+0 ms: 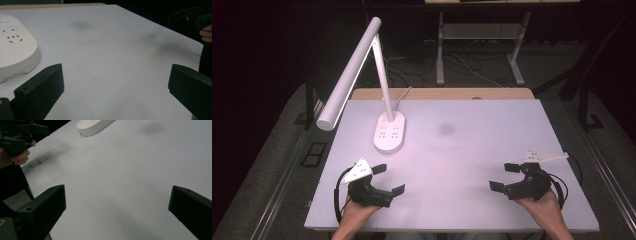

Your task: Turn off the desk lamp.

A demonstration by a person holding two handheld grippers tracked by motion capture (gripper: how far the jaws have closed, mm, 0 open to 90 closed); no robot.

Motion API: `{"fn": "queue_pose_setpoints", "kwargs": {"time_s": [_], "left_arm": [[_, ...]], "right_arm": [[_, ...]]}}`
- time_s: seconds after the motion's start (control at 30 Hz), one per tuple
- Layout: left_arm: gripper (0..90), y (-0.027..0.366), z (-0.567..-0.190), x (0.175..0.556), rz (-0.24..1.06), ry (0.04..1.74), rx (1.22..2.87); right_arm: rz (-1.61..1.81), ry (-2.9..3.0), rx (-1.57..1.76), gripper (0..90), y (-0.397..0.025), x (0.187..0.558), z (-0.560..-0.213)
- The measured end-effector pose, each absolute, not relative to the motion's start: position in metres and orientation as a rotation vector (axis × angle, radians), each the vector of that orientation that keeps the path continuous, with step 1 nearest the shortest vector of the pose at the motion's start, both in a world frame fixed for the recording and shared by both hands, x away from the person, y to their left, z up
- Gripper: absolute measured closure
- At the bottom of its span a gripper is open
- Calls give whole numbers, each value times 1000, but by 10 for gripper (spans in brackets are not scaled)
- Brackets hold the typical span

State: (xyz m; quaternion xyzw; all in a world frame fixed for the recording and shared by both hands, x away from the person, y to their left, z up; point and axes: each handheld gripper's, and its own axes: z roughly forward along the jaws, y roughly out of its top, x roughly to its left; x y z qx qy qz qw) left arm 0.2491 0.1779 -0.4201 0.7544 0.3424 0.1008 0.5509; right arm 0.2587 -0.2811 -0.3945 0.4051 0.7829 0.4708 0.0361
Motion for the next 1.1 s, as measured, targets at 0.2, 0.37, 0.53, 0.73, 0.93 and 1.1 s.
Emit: {"fn": "queue_pose_setpoints", "kwargs": {"time_s": [0.2, 0.37, 0.53, 0.73, 0.93, 1.1], "left_arm": [[0, 179, -420, 249, 238, 813, 1784], [0, 179, -420, 250, 233, 813, 1780], [0, 181, -420, 250, 233, 822, 1773], [0, 180, -420, 250, 231, 816, 1778], [0, 180, -420, 250, 231, 816, 1781], [0, 180, -420, 250, 228, 816, 1781]], "right_arm": [[1427, 2430, 1218, 10, -275, 265, -387], [1427, 2441, 1215, 11, -271, 270, -381], [1434, 2442, 1212, 11, -268, 274, -376], [1427, 2463, 1190, 11, -261, 281, -371], [1398, 2496, 1170, 11, -250, 291, -369], [1395, 2505, 1162, 11, -244, 296, -366]]}}
